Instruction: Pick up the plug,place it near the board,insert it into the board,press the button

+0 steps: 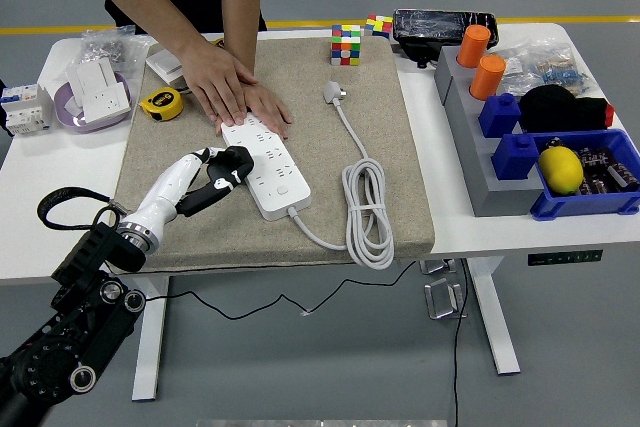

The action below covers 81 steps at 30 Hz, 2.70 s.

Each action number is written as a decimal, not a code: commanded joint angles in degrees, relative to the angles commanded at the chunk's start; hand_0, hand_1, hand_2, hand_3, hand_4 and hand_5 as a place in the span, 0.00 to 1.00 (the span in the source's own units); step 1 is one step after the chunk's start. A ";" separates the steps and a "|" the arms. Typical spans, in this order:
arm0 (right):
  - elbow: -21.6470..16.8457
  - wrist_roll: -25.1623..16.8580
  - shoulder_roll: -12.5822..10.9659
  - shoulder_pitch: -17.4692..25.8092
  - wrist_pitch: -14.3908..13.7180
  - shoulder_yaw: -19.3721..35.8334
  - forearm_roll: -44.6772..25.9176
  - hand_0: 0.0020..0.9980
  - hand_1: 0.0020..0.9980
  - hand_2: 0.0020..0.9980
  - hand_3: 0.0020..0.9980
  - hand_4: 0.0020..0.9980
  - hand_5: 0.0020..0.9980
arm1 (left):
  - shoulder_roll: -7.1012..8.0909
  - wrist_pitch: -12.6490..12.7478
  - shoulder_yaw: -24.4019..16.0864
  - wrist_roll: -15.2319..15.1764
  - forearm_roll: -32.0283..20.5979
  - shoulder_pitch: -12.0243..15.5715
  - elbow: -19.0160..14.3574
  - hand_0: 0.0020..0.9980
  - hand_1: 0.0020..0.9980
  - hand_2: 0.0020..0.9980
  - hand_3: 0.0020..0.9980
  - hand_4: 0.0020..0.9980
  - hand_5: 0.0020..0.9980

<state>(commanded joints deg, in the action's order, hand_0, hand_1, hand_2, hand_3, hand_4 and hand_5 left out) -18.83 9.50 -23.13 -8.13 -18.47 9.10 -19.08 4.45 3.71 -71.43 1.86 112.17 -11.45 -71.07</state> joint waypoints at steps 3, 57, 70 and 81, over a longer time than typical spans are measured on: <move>0.01 0.01 0.00 0.02 0.01 -0.02 -0.03 0.81 0.79 0.78 0.79 1.00 1.00 | -0.16 -0.08 0.10 0.05 0.19 -0.09 0.10 1.00 0.95 0.91 0.85 0.91 1.00; -0.05 -0.01 -0.20 -0.34 0.01 -0.80 -0.07 0.81 0.79 0.77 0.79 1.00 1.00 | 0.39 -1.46 7.61 0.26 4.42 -7.59 3.80 1.00 0.97 0.92 0.85 0.92 1.00; -0.07 -0.02 -0.22 -0.34 0.00 -0.55 -0.07 0.81 0.79 0.77 0.79 1.00 1.00 | 1.06 -1.53 5.98 -0.14 5.34 -8.57 5.53 1.00 0.97 0.92 0.85 0.92 1.00; -0.02 -0.04 -0.11 -0.34 -0.02 -0.31 -0.15 0.81 0.79 0.77 0.79 1.00 1.00 | 0.96 -0.33 4.42 0.35 9.15 -6.02 -2.04 1.00 0.97 0.92 0.85 0.92 1.00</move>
<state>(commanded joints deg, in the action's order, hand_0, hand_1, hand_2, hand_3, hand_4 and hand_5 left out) -18.85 9.46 -23.23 -8.47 -18.49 8.79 -19.23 5.41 3.38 -67.00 2.21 121.31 -17.47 -73.11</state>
